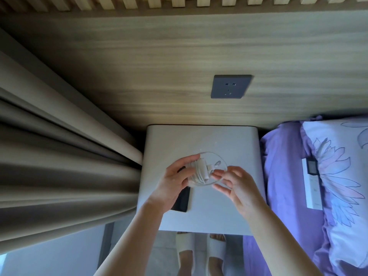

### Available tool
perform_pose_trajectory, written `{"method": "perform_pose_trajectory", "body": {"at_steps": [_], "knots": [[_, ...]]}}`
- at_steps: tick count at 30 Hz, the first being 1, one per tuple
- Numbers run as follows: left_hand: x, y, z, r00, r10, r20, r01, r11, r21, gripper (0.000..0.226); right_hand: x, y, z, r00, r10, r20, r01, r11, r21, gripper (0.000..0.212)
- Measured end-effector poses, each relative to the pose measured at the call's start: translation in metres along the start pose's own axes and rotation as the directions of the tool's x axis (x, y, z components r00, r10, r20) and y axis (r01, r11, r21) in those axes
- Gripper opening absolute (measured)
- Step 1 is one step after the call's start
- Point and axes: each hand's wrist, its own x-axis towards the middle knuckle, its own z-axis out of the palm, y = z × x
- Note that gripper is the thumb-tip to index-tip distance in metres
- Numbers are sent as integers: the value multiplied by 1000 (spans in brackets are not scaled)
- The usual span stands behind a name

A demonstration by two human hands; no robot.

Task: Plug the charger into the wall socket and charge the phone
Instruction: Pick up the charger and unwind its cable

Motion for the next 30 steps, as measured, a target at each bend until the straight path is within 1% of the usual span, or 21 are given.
{"method": "perform_pose_trajectory", "body": {"at_steps": [2,3,5,6,9,11,12,14,15,16,18,19,20,22,24,27,28,29,30], "knots": [[1,-1,-4,998,23,-65,-21,999,38,33,2,-6,-3,991,-121,-52,124,991,45,29],[2,-3,-6,994,36,-106,-30,998,56,38,1,-10,-5,984,-173,-47,174,984,35,33],[5,-5,-13,983,39,-180,-29,998,57,52,-2,-18,-10,973,-230,8,229,970,-84,37],[5,-5,-16,979,35,-201,-27,999,41,55,-4,-21,-13,972,-230,53,236,958,-164,35],[7,-2,-22,977,51,-207,-65,996,-60,53,-10,-25,-24,968,-161,195,223,907,-357,20],[9,1,-27,976,65,-209,-107,975,-194,45,-14,-25,-33,966,-84,245,192,866,-461,21],[9,3,-30,975,70,-211,-122,962,-246,44,-16,-24,-37,967,-42,250,173,829,-531,21],[11,9,-35,976,58,-208,-118,950,-288,44,-18,-22,-43,983,1,184,122,748,-653,19],[11,11,-37,979,48,-200,-104,954,-281,40,-19,-20,-44,990,-18,138,105,746,-658,19],[12,13,-37,982,32,-188,-80,964,-252,36,-18,-18,-43,994,-43,101,96,792,-604,19],[12,15,-31,992,-12,-125,-6,990,-143,35,-17,-15,-35,997,-46,59,64,926,-373,13],[11,15,-26,996,-32,-83,25,996,-86,36,-15,-14,-29,998,-35,52,48,962,-269,14],[11,14,-20,998,-46,-44,44,998,-38,35,-13,-13,-24,998,-33,50,42,977,-208,16],[11,11,-8,998,-57,-2,57,998,24,33,-7,-13,-17,997,-53,56,63,981,-185,18],[10,8,2,998,-56,8,56,998,34,33,-3,-14,-12,996,-66,63,81,962,-262,18],[9,4,7,999,-35,-33,35,999,5,35,1,-16,-14,996,-37,87,73,881,-467,16],[9,4,7,998,-25,-55,26,999,21,35,1,-15,-16,994,-31,104,85,820,-566,15],[8,4,7,997,-15,-77,19,999,47,34,0,-15,-17,992,-36,119,109,714,-692,16],[7,5,6,995,-2,-98,10,997,74,34,-2,-15,-17,991,-60,123,135,577,-806,20]]}}
